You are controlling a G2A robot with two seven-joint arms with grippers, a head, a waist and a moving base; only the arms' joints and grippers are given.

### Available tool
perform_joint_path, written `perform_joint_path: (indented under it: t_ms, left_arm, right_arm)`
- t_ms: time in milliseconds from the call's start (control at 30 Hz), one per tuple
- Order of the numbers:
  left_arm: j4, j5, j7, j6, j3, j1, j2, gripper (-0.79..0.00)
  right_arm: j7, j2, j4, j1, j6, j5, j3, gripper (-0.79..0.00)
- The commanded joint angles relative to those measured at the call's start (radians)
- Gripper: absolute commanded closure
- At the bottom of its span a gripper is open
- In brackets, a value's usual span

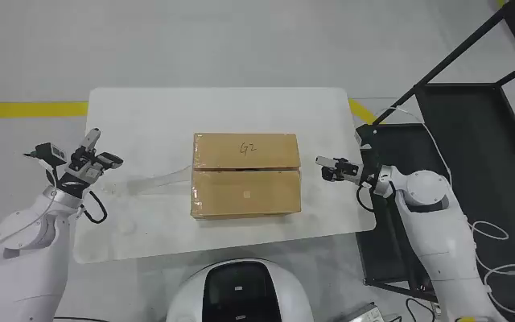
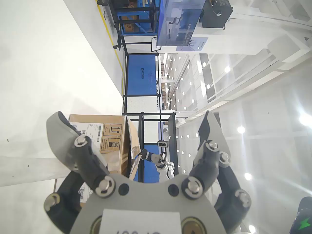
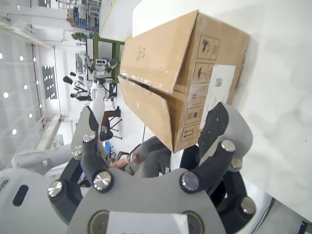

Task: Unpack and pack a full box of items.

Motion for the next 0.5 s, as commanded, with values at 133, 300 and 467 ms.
perform_joint_path:
  t_ms: [133,300,467]
  left_arm:
    - [0.000,0.000,0.000,0.000,0.000,0.000,0.000,-0.785]
    - [0.000,0.000,0.000,0.000,0.000,0.000,0.000,-0.785]
    - [0.000,0.000,0.000,0.000,0.000,0.000,0.000,-0.785]
  right_arm:
    - [0.165,0.003,0.085,0.062,-0.024,0.102,-0.043,-0.785]
    - [0.169,0.002,0.130,0.092,-0.031,0.126,-0.063,-0.785]
    - [0.169,0.002,0.130,0.092,-0.031,0.126,-0.063,-0.785]
